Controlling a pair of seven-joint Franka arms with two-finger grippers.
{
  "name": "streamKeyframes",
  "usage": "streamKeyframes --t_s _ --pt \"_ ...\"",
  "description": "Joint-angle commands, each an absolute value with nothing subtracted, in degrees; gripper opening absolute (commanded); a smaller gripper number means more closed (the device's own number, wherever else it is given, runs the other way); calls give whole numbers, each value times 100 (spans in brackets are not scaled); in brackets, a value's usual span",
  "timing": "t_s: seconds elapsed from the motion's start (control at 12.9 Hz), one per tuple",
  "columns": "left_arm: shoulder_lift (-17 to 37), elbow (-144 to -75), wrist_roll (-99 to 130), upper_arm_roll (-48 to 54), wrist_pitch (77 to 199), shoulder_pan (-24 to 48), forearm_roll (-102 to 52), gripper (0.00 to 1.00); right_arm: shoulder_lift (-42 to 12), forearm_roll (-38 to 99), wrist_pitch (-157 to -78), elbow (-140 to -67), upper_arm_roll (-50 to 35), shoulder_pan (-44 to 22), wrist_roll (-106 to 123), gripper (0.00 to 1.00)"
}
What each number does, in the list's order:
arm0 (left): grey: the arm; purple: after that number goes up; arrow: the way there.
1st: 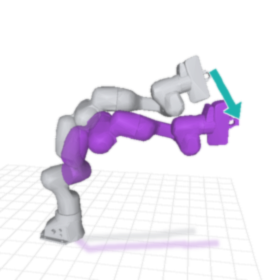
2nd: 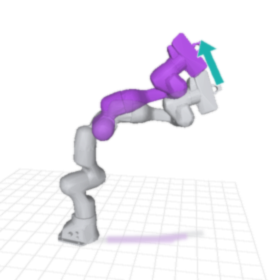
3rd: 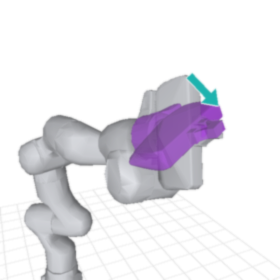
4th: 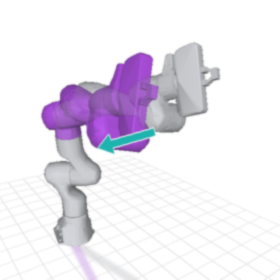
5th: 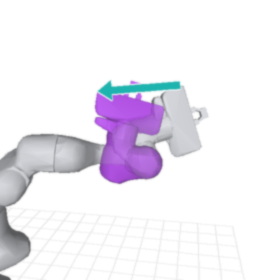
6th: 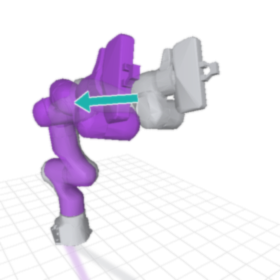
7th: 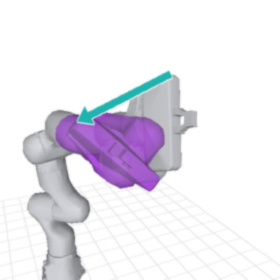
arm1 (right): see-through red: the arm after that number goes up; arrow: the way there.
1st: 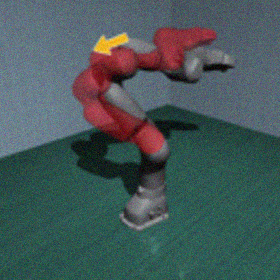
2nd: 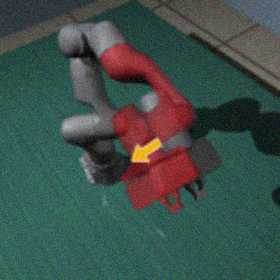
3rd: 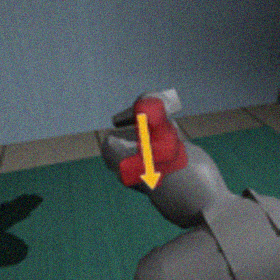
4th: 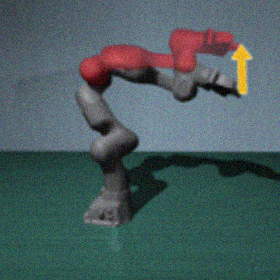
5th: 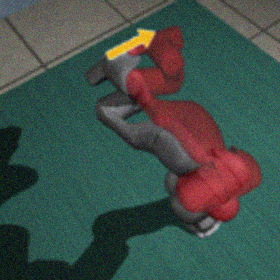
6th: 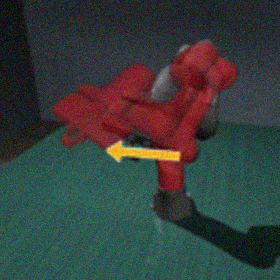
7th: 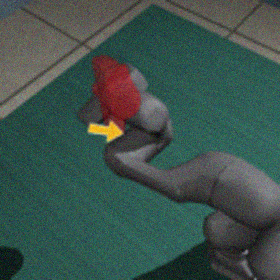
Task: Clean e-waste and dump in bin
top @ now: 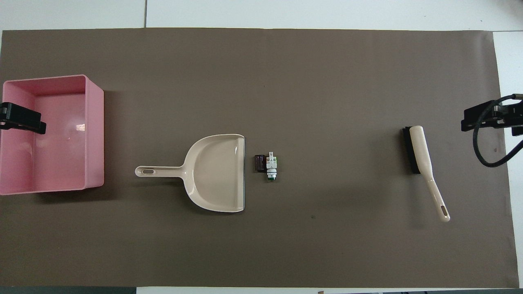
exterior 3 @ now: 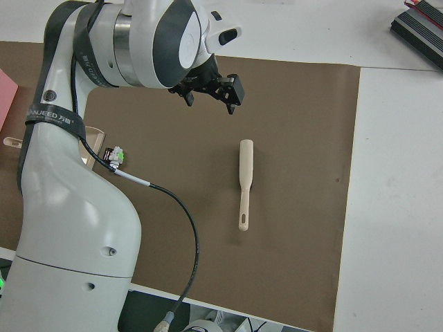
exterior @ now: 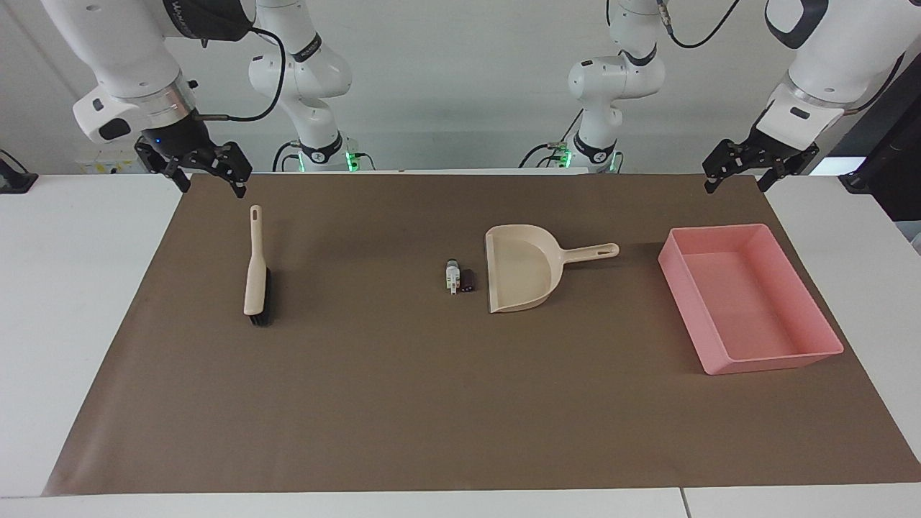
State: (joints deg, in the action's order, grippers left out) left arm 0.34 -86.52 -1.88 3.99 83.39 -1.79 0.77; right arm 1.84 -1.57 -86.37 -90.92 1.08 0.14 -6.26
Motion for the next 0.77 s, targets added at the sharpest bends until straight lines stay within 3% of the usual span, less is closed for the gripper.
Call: streamKeyframes --t_s 0.0,0.7 --pt "-79 -8789 -132 404 8411 -220 -9 99 281 -97 -8710 -9211 79 88 -475 99" --pt "-79 -8789 -114 413 8403 -123 53 99 316 -105 -8754 -9281 79 88 -431 99"
